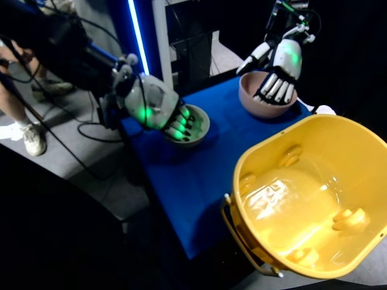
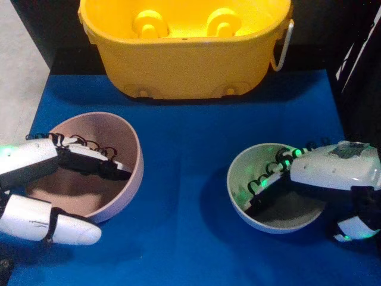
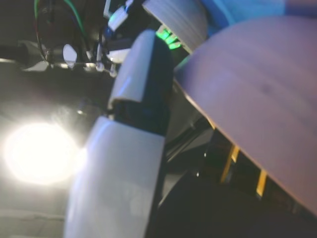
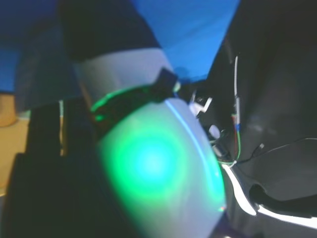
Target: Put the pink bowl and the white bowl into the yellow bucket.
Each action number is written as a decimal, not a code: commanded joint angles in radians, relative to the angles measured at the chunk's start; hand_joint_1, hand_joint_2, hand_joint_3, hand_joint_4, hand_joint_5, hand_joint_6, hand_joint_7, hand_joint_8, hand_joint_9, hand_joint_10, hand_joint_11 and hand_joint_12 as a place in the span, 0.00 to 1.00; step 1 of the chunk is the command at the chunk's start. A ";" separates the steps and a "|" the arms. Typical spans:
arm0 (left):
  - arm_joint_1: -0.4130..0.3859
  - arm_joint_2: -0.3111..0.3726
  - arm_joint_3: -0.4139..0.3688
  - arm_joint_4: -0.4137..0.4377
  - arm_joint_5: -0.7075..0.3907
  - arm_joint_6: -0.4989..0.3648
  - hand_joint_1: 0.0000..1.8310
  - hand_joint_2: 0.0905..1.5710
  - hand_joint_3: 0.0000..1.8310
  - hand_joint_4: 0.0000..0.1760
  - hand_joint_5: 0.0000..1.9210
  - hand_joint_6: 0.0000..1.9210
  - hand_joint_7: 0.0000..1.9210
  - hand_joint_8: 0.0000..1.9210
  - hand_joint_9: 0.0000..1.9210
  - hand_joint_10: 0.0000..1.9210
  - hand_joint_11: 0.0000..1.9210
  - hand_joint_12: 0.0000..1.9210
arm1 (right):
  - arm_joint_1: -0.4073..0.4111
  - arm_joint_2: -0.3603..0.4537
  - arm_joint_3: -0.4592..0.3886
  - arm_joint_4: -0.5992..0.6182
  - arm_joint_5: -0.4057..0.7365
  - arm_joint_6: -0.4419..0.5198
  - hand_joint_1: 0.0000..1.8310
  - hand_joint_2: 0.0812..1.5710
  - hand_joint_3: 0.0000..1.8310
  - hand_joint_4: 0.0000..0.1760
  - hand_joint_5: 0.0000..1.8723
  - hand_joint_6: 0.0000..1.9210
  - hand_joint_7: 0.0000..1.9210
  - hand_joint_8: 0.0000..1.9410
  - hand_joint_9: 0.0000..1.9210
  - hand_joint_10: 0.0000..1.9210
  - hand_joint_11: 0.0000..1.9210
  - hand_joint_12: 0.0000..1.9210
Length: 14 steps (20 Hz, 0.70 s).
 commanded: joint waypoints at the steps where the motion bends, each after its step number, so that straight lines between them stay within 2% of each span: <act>1: -0.003 -0.015 0.001 -0.064 0.103 -0.003 0.36 0.62 0.00 0.00 0.31 0.01 0.29 0.00 0.12 0.35 0.00 0.74 | -0.022 -0.038 0.010 0.011 -0.009 -0.002 0.45 0.56 0.00 0.00 0.33 0.01 0.32 0.05 0.20 0.29 0.02 0.67; 3: 0.009 -0.036 0.012 -0.079 0.107 -0.001 0.41 0.64 0.00 0.00 0.33 0.01 0.29 0.00 0.11 0.37 0.00 0.75 | -0.054 -0.081 0.034 0.020 -0.031 -0.002 0.50 0.55 0.00 0.00 0.32 0.00 0.29 0.02 0.17 0.25 0.00 0.68; 5: 0.016 -0.063 0.026 -0.091 0.107 0.007 0.57 0.65 0.00 0.00 0.39 0.02 0.30 0.01 0.11 0.42 0.00 0.85 | -0.071 -0.113 0.051 0.029 -0.037 -0.002 0.60 0.56 0.00 0.00 0.33 0.00 0.29 0.01 0.17 0.21 0.00 0.70; 6: 0.018 -0.075 0.032 -0.095 0.108 0.008 0.63 0.68 0.00 0.00 0.43 0.02 0.32 0.02 0.13 0.46 0.03 0.88 | -0.079 -0.124 0.055 0.029 -0.048 -0.002 0.70 0.57 0.00 0.00 0.37 0.02 0.34 0.02 0.21 0.22 0.02 0.73; 7: 0.018 -0.079 0.033 -0.098 0.111 0.008 0.62 0.71 0.00 0.00 0.45 0.47 0.36 0.03 0.16 0.50 0.09 0.88 | -0.086 -0.128 0.055 0.029 -0.058 -0.002 0.74 0.60 0.00 0.00 0.40 0.02 0.37 0.03 0.23 0.27 0.06 0.73; 8: 0.020 -0.080 0.032 -0.100 0.116 0.008 0.64 0.76 0.00 0.00 0.47 0.58 0.34 0.63 0.23 0.60 0.14 0.91 | -0.095 -0.132 0.055 0.029 -0.070 -0.002 0.69 0.70 0.01 0.00 0.49 0.47 0.44 0.48 0.31 0.38 0.19 0.69; 9: 0.024 -0.075 0.029 -0.102 0.125 0.008 0.64 0.75 0.00 0.00 0.45 0.59 0.41 0.69 0.33 0.62 0.20 0.91 | -0.096 -0.132 0.054 0.032 -0.073 -0.002 0.79 0.75 0.00 0.00 0.44 0.66 0.42 0.65 0.36 0.69 0.26 0.85; 10: 0.031 -0.066 0.025 -0.108 0.137 0.008 0.65 0.74 0.00 0.00 0.41 0.63 0.47 0.63 0.36 0.59 0.22 0.89 | -0.096 -0.129 0.051 0.041 -0.080 -0.002 0.80 0.78 0.00 0.00 0.37 0.76 0.37 0.71 0.32 0.72 0.23 0.92; 11: 0.038 -0.060 0.021 -0.115 0.151 0.010 0.72 0.75 0.00 0.00 0.40 0.63 0.48 0.61 0.35 0.75 0.22 0.89 | -0.095 -0.125 0.047 0.045 -0.081 -0.002 0.80 0.78 0.00 0.00 0.37 0.77 0.36 0.70 0.31 0.72 0.24 0.94; 12: 0.046 -0.048 0.010 -0.130 0.174 0.020 0.73 0.76 0.00 0.00 0.38 0.65 0.46 0.63 0.34 0.81 0.22 0.88 | -0.095 -0.110 0.035 0.045 -0.115 -0.002 0.80 0.79 0.00 0.00 0.35 0.79 0.36 0.69 0.33 0.71 0.23 0.94; 14: 0.051 -0.015 -0.018 -0.155 0.211 0.055 0.73 0.77 0.00 0.00 0.35 0.67 0.45 0.65 0.33 0.83 0.21 0.86 | -0.095 -0.079 0.005 0.045 -0.183 -0.002 0.80 0.79 0.00 0.00 0.34 0.82 0.35 0.69 0.34 0.70 0.23 0.95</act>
